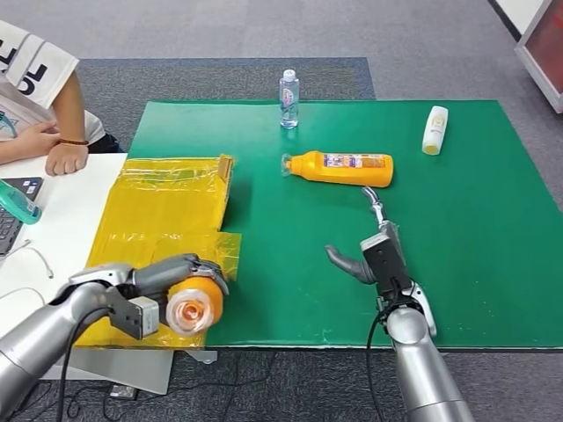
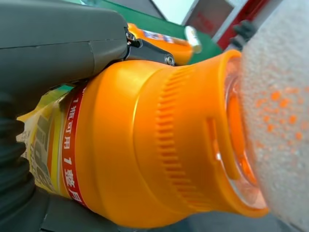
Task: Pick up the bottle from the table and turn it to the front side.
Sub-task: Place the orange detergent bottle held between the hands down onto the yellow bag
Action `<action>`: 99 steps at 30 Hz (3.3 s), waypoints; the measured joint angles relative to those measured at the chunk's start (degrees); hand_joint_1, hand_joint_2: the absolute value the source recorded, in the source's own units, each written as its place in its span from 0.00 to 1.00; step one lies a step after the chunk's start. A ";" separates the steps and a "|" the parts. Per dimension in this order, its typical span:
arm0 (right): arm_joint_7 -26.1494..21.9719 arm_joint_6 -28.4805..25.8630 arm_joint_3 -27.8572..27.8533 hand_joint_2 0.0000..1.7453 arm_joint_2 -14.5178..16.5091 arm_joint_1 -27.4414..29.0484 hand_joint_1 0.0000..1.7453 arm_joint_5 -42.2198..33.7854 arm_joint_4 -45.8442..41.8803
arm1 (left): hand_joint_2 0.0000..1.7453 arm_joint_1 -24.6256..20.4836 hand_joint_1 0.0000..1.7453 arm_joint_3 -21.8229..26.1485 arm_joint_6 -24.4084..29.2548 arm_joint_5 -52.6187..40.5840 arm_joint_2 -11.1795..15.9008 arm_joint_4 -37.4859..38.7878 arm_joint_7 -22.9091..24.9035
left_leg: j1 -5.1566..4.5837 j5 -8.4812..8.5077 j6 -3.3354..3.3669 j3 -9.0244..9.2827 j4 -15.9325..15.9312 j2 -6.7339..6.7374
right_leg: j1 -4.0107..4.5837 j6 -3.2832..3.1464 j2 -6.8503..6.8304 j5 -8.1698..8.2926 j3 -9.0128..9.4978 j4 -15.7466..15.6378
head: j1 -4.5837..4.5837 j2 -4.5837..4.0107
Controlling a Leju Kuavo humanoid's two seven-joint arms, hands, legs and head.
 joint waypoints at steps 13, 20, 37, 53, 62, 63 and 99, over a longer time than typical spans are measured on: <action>-0.47 0.80 0.98 1.00 0.03 -2.06 0.00 0.20 3.82 | 1.00 -10.28 1.00 -6.46 -6.34 5.27 12.23 0.93 6.71 | 0.15 0.15 -0.19 0.00 0.00 0.01 | 0.14 -0.18 0.02 0.06 -0.05 0.09 | 0.00 0.00; -0.39 1.16 3.22 1.00 0.96 -3.76 0.00 1.15 6.13 | 1.00 -24.04 1.00 -18.29 -15.90 9.93 16.02 2.91 17.37 | 0.19 0.17 -0.21 -0.08 0.00 -0.01 | 0.17 -0.19 0.01 0.07 -0.13 0.09 | 0.00 0.00; 0.57 1.11 8.15 1.00 4.54 -5.57 0.00 4.49 13.95 | 1.00 -34.10 1.00 -43.31 -5.15 5.22 5.24 23.35 21.81 | 0.17 0.17 -0.21 -0.15 0.00 -0.01 | 0.16 -0.21 0.01 0.07 -0.18 0.09 | -0.01 0.00; -1.10 0.90 12.23 1.00 4.68 -4.73 0.00 0.97 16.41 | 1.00 -21.42 1.00 -16.94 -2.99 23.08 5.26 27.01 3.75 | 0.17 0.18 -0.21 -0.10 0.00 -0.01 | 0.16 -0.24 0.00 0.04 -0.14 0.11 | 0.00 0.00; -1.10 1.27 14.10 1.00 4.63 -4.74 0.00 -0.21 17.57 | 1.00 -18.22 1.00 -6.37 -12.03 19.34 4.52 27.06 2.22 | 0.18 0.19 -0.23 -0.13 0.00 -0.01 | 0.17 -0.26 0.01 0.04 -0.18 0.13 | -0.01 0.00; -1.10 1.38 14.27 1.00 4.63 -4.76 0.00 -0.26 17.71 | 1.00 -18.14 1.00 -6.00 -12.69 19.15 4.67 27.06 1.72 | 0.18 0.19 -0.24 -0.13 0.00 0.00 | 0.17 -0.26 0.01 0.04 -0.19 0.13 | -0.01 0.00; -0.35 0.45 15.24 1.00 2.78 -3.49 0.00 -1.10 19.18 | 1.00 -17.78 1.00 7.26 -14.37 11.87 8.03 12.62 9.21 | 0.18 0.22 -0.34 -0.29 0.01 0.02 | 0.17 -0.33 0.03 0.09 -0.45 0.13 | -0.02 0.00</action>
